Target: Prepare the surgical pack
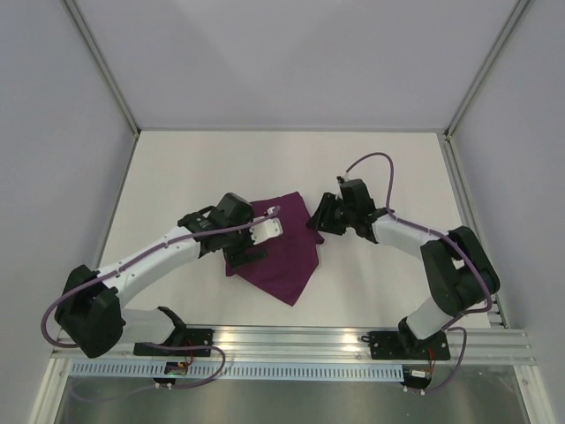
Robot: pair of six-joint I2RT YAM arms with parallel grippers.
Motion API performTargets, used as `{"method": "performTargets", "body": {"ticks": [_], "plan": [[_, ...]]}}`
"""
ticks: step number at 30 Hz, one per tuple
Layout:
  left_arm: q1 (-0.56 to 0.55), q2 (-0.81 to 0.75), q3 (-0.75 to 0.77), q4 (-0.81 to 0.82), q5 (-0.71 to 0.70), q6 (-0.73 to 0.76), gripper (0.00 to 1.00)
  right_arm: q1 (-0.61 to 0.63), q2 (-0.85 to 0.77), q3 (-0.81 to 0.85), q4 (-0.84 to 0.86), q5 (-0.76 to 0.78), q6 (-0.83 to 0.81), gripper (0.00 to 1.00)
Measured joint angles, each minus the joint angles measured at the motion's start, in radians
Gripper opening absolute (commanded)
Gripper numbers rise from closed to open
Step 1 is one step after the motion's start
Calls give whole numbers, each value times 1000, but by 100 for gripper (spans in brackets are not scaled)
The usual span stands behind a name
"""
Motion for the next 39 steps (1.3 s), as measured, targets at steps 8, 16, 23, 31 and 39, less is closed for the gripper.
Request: {"method": "performTargets", "body": {"ticks": [8,16,23,31,39], "plan": [[-2,-197,-26,-57,48,3,97,52,-286,-121,-70,135,0,49],[-92,-174,-171,-13,-84,8,93,294,-349,-269,32,187,106,25],[-149,-183,-215,58,-111,6,93,414,-194,-317,257,182,232,13],[-186,-183,-296,129,-159,8,73,453,-72,-339,420,181,334,9],[-186,-195,-303,171,-181,8,44,468,-39,-350,497,185,383,8]]}}
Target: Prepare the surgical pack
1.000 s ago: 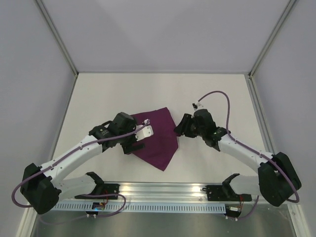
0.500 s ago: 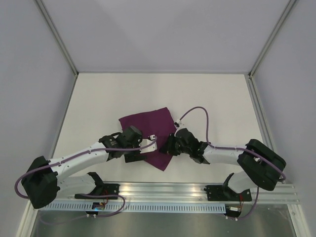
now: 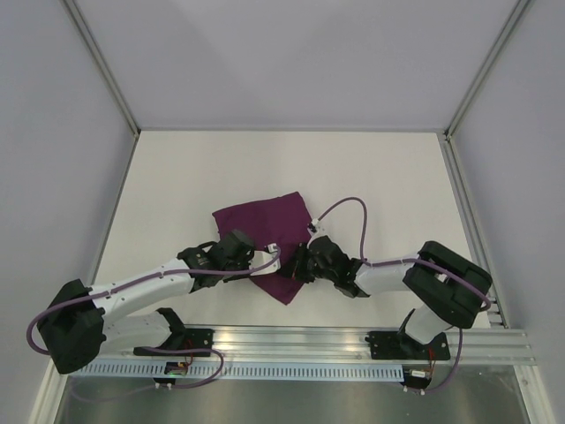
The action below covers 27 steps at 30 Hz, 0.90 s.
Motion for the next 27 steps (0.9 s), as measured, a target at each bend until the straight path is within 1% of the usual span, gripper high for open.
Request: {"method": "performTargets", "body": {"ticks": [2,4,8,11,13,15,17,18,19,21,22,24,25,27], "plan": [[0,0,-2,6,-1,2,41,0,4,-9,12,2,9,8],[0,2,-2,7,-1,2,41,0,10,-17,24,2,14,8],[0,4,-2,2,11,4,65,0,12,-27,31,2,23,8],[0,5,-2,-1,34,3,65,0,11,-27,35,2,26,8],[0,6,-3,2,40,5,64,0,11,-31,39,3,29,8],[0,15,-4,13,39,7,59,0,12,-34,39,2,30,8],[-1,29,-3,36,31,14,49,1,17,-34,45,2,31,8],[-1,37,-2,51,27,21,43,3,22,-34,50,1,33,8],[-1,45,-1,62,23,24,33,6,29,-34,55,1,34,8],[1,45,1,77,13,27,27,13,46,-33,72,-2,39,8],[1,40,1,79,14,29,21,16,56,-32,79,-5,41,8],[0,22,1,73,20,27,16,21,73,-27,87,-9,46,8],[0,10,1,64,26,24,11,24,82,-23,91,-10,50,8],[0,-13,1,46,38,22,6,27,104,-12,105,-19,58,8]]}}
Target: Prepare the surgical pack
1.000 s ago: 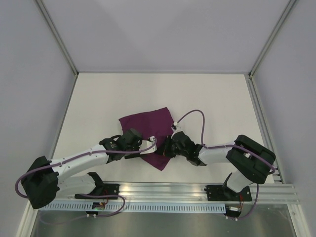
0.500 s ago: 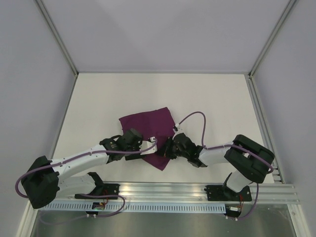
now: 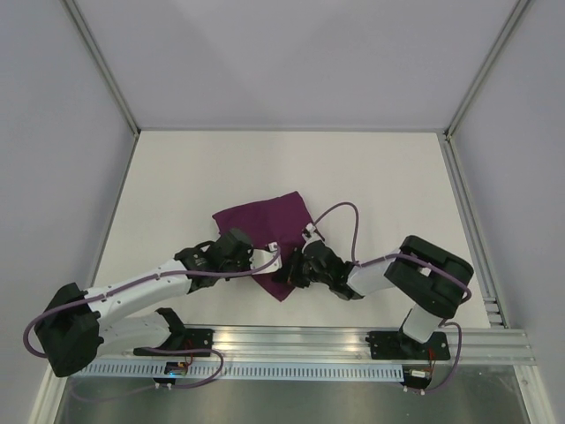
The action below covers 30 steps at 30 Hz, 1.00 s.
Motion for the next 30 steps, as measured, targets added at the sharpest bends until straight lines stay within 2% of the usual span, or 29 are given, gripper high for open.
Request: {"method": "performTargets", "body": {"ticks": [2,14,25,30], "plan": [[0,-20,3,-18,8,-1,0,0,18,16,11,-9,6,8],[0,-63,55,-87,18,-9,0,-3,128,204,63,-29,29,7],[3,-68,82,-119,22,-19,0,-21,182,209,169,-50,106,7],[5,-68,90,-125,24,-19,0,-36,213,209,272,-51,163,7]]}}
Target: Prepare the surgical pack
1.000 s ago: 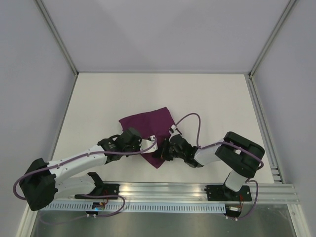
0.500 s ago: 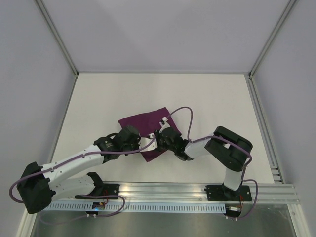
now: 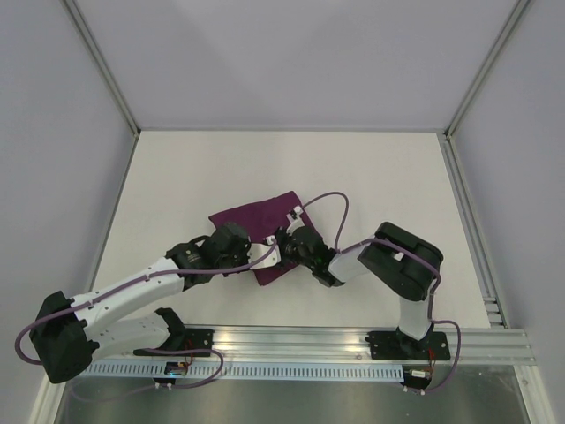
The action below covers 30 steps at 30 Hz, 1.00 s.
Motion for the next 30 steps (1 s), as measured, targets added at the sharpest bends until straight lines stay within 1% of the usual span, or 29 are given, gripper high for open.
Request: {"method": "performTargets", "body": {"ticks": [8,12,17,22,30], "plan": [[0,-4,5,0,8,0,0,-8,10,3,49,18,38,7],[2,-5,8,-6,2,0,0,-8,56,32,74,19,61,7],[7,-5,10,-14,-8,2,0,-8,105,48,124,34,98,10],[7,-14,11,-12,-9,9,0,-10,105,48,140,94,105,13],[7,-43,11,-13,-6,28,0,-54,105,48,146,172,106,14]]}}
